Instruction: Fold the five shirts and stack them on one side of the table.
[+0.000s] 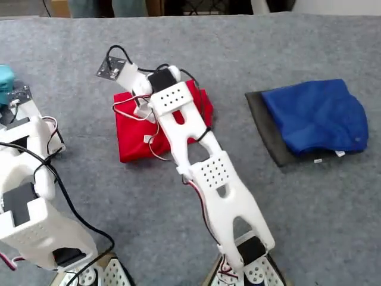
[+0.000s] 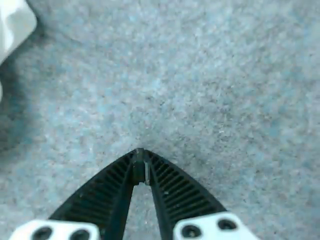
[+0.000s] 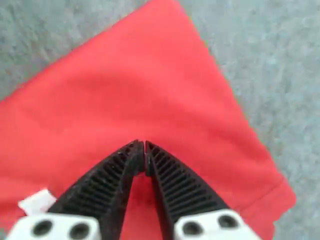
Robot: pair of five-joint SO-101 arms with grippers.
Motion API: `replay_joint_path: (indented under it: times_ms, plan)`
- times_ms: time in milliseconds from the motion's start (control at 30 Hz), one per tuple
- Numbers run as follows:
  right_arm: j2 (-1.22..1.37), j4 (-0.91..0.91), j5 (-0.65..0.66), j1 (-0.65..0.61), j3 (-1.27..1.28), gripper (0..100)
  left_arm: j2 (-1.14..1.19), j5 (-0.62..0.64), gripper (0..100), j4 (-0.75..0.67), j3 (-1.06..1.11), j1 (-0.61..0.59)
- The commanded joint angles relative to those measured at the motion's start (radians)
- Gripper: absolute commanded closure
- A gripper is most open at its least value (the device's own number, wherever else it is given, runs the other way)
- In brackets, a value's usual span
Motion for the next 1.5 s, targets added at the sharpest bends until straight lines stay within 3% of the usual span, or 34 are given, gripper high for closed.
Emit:
replay_joint_path:
  times_ms: [0,333,600,967,1100,1233,1467]
  plan:
    - [0.008,0.058,-0.002,0.040,-0.087,98.4,-0.055,-0.005,97,-0.011,-0.001,-0.001]
    - [0.016,0.150,-0.003,0.106,-0.094,98.4,-0.055,-0.005,97,-0.012,-0.007,-0.001]
    - [-0.159,0.153,-0.006,0.146,-0.045,98.4,-0.057,-0.006,97,-0.012,-0.007,-0.001]
    - [-0.578,0.152,-0.002,0.172,0.739,98.4,-0.058,-0.006,97,-0.012,-0.007,-0.001]
    - [-0.710,0.141,0.000,0.229,0.889,98.4,-0.058,-0.006,97,-0.012,-0.007,-0.001]
    - [-0.748,0.029,-0.005,0.232,0.871,98.4,-0.055,-0.003,97,-0.012,-0.007,0.025]
    - [-0.621,-0.315,-0.006,0.081,0.831,98.4,-0.055,-0.005,97,-0.012,-0.005,0.028]
